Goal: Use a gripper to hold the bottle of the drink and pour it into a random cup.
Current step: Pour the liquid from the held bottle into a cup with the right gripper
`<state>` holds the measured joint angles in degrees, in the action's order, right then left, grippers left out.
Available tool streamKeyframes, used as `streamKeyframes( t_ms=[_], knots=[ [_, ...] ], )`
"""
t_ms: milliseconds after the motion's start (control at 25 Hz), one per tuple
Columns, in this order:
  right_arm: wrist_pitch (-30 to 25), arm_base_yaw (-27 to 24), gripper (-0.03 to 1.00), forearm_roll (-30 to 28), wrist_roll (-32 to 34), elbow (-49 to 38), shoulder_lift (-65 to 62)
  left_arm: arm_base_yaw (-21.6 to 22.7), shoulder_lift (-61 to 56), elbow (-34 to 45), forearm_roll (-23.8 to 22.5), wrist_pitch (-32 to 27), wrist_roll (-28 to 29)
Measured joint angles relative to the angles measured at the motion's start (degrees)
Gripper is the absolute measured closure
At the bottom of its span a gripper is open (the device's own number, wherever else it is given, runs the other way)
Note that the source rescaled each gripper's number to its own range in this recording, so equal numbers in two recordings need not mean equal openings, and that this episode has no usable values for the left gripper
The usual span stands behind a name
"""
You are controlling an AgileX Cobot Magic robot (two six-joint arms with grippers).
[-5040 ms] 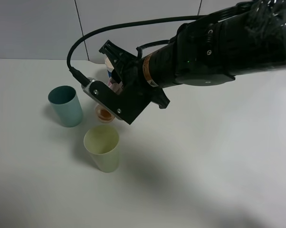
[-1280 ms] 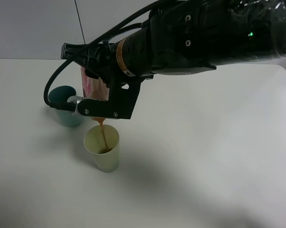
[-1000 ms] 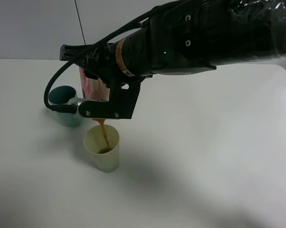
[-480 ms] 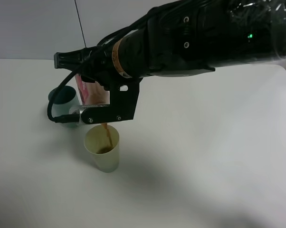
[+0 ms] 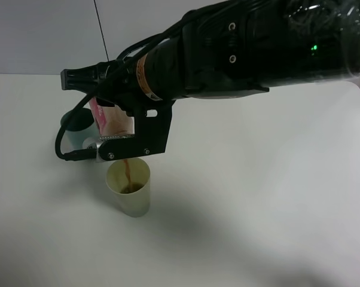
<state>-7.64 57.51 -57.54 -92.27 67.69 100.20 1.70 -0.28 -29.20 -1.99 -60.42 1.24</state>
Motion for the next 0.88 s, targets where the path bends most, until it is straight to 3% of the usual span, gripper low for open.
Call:
streamKeyframes(
  t_ms=[320,880],
  knots=[
    [0.02,0.0,0.97,0.0,-5.55,0.0,0.0,0.0,0.0,0.0,0.0,0.0,0.0],
    [1.74,0.11,0.97,0.0,-6.56,0.0,0.0,0.0,0.0,0.0,0.0,0.0,0.0]
  ],
)
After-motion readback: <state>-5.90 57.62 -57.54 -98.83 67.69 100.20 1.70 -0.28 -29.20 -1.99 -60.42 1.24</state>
